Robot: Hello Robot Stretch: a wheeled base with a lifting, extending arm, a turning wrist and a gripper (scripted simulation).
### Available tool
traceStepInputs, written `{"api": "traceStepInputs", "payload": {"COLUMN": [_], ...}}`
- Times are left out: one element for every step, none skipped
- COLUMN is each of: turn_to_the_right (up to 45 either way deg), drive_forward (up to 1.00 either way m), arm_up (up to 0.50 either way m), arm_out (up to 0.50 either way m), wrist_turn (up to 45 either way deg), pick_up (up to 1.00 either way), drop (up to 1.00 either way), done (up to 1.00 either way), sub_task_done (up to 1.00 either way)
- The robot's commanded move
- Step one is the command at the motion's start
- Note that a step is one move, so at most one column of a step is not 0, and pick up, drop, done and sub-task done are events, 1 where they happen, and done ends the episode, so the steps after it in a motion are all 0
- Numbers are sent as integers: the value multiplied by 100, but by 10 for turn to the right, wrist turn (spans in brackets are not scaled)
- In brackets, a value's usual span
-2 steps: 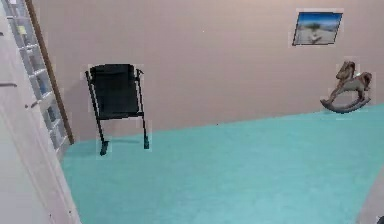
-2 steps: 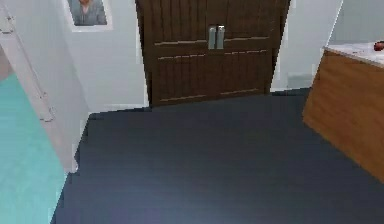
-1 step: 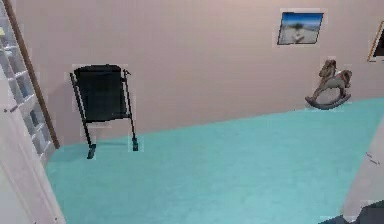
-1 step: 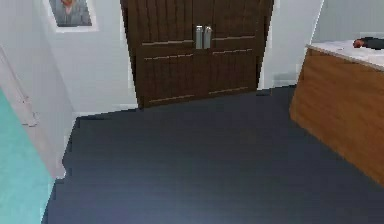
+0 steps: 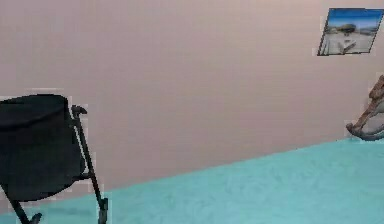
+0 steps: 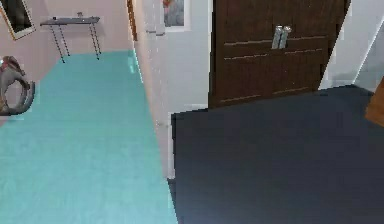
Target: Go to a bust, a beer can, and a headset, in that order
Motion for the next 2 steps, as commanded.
{"api": "traceStepInputs", "payload": {"turn_to_the_right": [-450,-270], "drive_forward": [0,0], "arm_up": [0,0], "arm_out": [0,0], "wrist_turn": [0,0], "pick_up": [0,0], "drop": [0,0], "done": [0,0], "sub_task_done": [0,0]}}
